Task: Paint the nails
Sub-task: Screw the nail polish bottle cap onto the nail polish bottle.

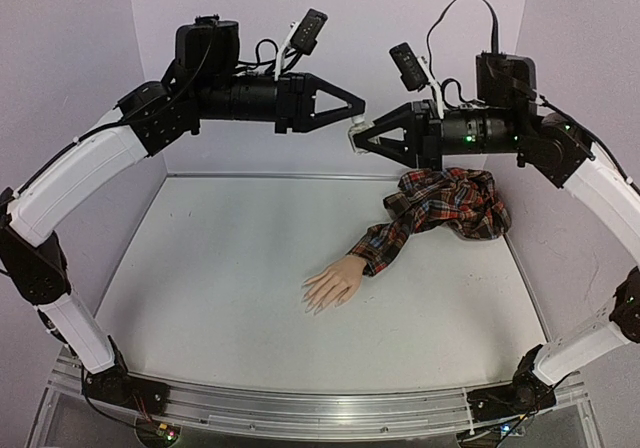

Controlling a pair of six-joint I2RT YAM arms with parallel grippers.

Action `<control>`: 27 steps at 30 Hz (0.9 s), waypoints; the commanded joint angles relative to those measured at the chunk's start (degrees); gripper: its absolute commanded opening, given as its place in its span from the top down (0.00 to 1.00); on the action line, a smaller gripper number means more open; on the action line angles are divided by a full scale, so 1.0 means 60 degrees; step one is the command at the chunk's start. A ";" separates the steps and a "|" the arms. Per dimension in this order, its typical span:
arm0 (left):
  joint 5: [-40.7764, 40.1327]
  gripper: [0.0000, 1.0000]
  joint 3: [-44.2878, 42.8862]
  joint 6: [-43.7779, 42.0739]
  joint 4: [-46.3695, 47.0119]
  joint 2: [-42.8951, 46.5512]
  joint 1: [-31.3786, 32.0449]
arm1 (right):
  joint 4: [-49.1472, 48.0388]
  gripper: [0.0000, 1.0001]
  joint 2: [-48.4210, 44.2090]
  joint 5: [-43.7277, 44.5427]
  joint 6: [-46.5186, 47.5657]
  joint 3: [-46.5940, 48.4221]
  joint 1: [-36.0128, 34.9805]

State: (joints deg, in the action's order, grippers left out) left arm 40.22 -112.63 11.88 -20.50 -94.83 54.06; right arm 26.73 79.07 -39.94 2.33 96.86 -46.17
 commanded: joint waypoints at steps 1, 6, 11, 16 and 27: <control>0.2446 1.00 0.0971 -0.0490 -0.0152 -0.0017 0.0373 | -0.2809 1.00 -0.0096 -0.2029 -0.0769 0.0589 -0.0012; 0.3853 1.00 0.1047 -0.0775 0.0216 -0.0136 0.0559 | -0.4172 1.00 0.0153 -0.3883 -0.1749 0.1005 -0.0012; 0.5027 1.00 0.0933 -0.0909 0.0576 -0.0358 0.0640 | -0.5572 1.00 0.0830 -0.4877 -0.2988 0.1786 -0.0015; 0.4963 1.00 0.0377 -0.1429 -0.0072 -0.0614 0.0610 | -0.5938 1.00 0.1282 -0.4992 -0.3392 0.2221 -0.0012; 0.4227 0.64 0.0753 -0.0942 0.0547 -0.0003 0.0246 | -0.5681 1.00 0.0928 -0.4711 -0.2996 0.1316 -0.0005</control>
State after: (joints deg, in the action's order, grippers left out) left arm 62.58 -111.54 4.72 -7.48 -92.38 54.48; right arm 5.18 87.33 -73.98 -15.91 102.85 -46.93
